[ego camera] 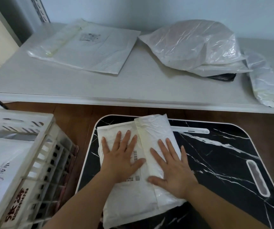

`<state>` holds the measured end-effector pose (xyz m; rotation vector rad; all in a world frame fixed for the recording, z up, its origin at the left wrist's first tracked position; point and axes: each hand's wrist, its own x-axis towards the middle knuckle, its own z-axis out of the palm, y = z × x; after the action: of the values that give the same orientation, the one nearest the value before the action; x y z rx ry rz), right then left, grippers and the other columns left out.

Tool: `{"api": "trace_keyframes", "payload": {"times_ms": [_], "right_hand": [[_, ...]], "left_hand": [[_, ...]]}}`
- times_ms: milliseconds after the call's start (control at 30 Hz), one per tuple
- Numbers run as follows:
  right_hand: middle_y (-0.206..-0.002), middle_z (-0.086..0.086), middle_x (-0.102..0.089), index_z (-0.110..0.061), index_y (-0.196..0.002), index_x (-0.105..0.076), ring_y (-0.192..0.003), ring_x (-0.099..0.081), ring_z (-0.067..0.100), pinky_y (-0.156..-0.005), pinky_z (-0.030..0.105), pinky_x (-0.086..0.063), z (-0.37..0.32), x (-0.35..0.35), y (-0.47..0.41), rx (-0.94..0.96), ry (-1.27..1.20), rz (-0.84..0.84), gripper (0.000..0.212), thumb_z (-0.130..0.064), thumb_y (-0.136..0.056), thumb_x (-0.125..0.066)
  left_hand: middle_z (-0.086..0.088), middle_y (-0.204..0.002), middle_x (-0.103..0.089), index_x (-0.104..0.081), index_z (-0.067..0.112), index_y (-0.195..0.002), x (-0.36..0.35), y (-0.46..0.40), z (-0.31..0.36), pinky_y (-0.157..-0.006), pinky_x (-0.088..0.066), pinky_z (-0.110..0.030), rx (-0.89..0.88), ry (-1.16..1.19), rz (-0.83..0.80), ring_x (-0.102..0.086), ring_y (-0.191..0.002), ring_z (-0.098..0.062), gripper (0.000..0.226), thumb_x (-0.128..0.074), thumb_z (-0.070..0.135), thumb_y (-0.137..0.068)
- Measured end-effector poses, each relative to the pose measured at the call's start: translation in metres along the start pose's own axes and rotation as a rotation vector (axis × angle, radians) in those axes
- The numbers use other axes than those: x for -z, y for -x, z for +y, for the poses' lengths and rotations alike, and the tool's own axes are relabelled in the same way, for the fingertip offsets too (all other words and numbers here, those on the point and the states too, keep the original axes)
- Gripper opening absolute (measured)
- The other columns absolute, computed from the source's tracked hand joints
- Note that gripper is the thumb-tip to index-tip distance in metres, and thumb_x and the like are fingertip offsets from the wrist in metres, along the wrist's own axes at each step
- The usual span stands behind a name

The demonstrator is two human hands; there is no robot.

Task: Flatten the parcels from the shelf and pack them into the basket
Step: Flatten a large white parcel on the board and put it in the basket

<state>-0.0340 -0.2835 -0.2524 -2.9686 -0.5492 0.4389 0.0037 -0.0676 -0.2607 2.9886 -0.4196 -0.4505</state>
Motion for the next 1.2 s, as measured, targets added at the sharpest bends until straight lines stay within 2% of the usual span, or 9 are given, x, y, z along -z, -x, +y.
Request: {"api": "trace_keyframes", "payload": {"times_ms": [200, 300, 500, 633, 700, 767, 867, 1000, 1200], "right_hand": [[-0.137, -0.001, 0.058, -0.042, -0.136, 0.039, -0.127, 0.053, 0.024, -0.113, 0.056, 0.02, 0.004, 0.003, 0.046, -0.105, -0.062, -0.211, 0.115, -0.1, -0.06, -0.026], [-0.139, 0.001, 0.056, -0.041, -0.138, 0.036, -0.139, 0.038, 0.027, -0.118, 0.05, 0.012, -0.009, 0.005, 0.056, -0.231, -0.176, -0.181, 0.122, -0.099, -0.055, -0.031], [-0.156, 0.013, -0.016, -0.018, -0.151, -0.014, -0.142, -0.02, 0.034, -0.116, 0.047, -0.024, -0.038, 0.029, 0.069, -0.535, -0.752, 0.02, 0.127, -0.069, -0.054, -0.079], [-0.113, 0.01, -0.066, -0.006, -0.113, -0.056, -0.099, -0.064, 0.025, -0.089, 0.041, -0.052, -0.038, 0.039, 0.088, -0.71, -1.199, 0.173, 0.065, -0.038, -0.065, -0.087], [-0.096, 0.011, -0.072, -0.004, -0.098, -0.066, -0.084, -0.069, 0.026, -0.079, 0.04, -0.056, -0.038, 0.046, 0.095, -0.718, -1.238, 0.18, 0.035, -0.022, -0.073, -0.084], [-0.092, 0.012, -0.072, -0.003, -0.098, -0.066, -0.082, -0.069, 0.028, -0.073, 0.039, -0.056, -0.043, 0.06, 0.099, -0.7, -1.296, 0.168, 0.029, -0.016, -0.077, -0.08], [-0.099, 0.012, -0.069, -0.008, -0.102, -0.058, -0.087, -0.068, 0.03, -0.072, 0.045, -0.056, -0.058, 0.085, 0.102, -0.623, -1.448, 0.161, 0.031, -0.012, -0.079, -0.078], [-0.097, 0.008, -0.069, -0.013, -0.099, -0.059, -0.082, -0.069, 0.023, -0.056, 0.032, -0.054, -0.081, 0.122, 0.103, -0.469, -1.541, 0.206, 0.023, -0.011, -0.082, -0.074], [-0.1, 0.013, -0.074, -0.005, -0.112, -0.063, -0.09, -0.072, 0.03, -0.075, 0.045, -0.057, -0.12, 0.161, 0.093, -0.309, -1.633, 0.151, 0.038, -0.015, -0.078, -0.076]], "left_hand": [[-0.004, -0.142, 0.051, 0.044, 0.026, -0.133, -0.003, 0.052, -0.01, -0.106, 0.022, -0.062, 0.296, 0.118, -0.111, 0.039, -0.137, -0.029, 0.118, 0.002, 0.097, -0.048], [-0.016, -0.155, 0.028, 0.027, 0.016, -0.148, -0.003, 0.075, 0.009, -0.115, 0.011, -0.053, 0.445, 0.299, -0.112, 0.023, -0.145, -0.032, 0.116, -0.027, 0.087, -0.073], [-0.008, -0.147, -0.038, 0.007, 0.028, -0.152, 0.022, 0.092, 0.021, -0.107, -0.04, -0.047, 0.527, 1.029, 0.128, -0.044, -0.13, -0.027, 0.116, -0.08, 0.025, -0.075], [-0.02, -0.13, -0.057, -0.027, 0.006, -0.15, 0.038, 0.114, 0.0, -0.089, -0.052, -0.05, 0.766, 1.49, 0.134, -0.063, -0.107, -0.037, 0.082, -0.073, 0.005, -0.082], [-0.021, -0.106, -0.07, -0.058, 0.001, -0.126, 0.049, 0.126, -0.011, -0.083, -0.054, -0.057, 0.709, 1.552, 0.063, -0.069, -0.089, -0.038, 0.044, -0.07, 0.004, -0.084], [-0.02, -0.101, -0.072, -0.063, 0.002, -0.115, 0.065, 0.135, -0.017, -0.085, -0.053, -0.059, 0.581, 1.619, -0.051, -0.069, -0.091, -0.04, 0.029, -0.068, 0.002, -0.086], [-0.02, -0.113, -0.068, -0.059, 0.007, -0.121, 0.092, 0.15, -0.021, -0.091, -0.049, -0.06, 0.406, 1.686, -0.132, -0.065, -0.103, -0.042, 0.034, -0.062, -0.003, -0.088], [-0.017, -0.113, -0.069, -0.059, 0.009, -0.123, 0.117, 0.169, -0.047, -0.093, -0.049, -0.06, 0.296, 1.695, -0.029, -0.066, -0.103, -0.039, 0.041, -0.067, -0.001, -0.084], [-0.013, -0.113, -0.07, -0.062, 0.014, -0.119, 0.157, 0.198, -0.087, -0.096, -0.046, -0.06, 0.191, 1.628, 0.115, -0.066, -0.105, -0.037, 0.062, -0.088, 0.024, -0.063]]}}
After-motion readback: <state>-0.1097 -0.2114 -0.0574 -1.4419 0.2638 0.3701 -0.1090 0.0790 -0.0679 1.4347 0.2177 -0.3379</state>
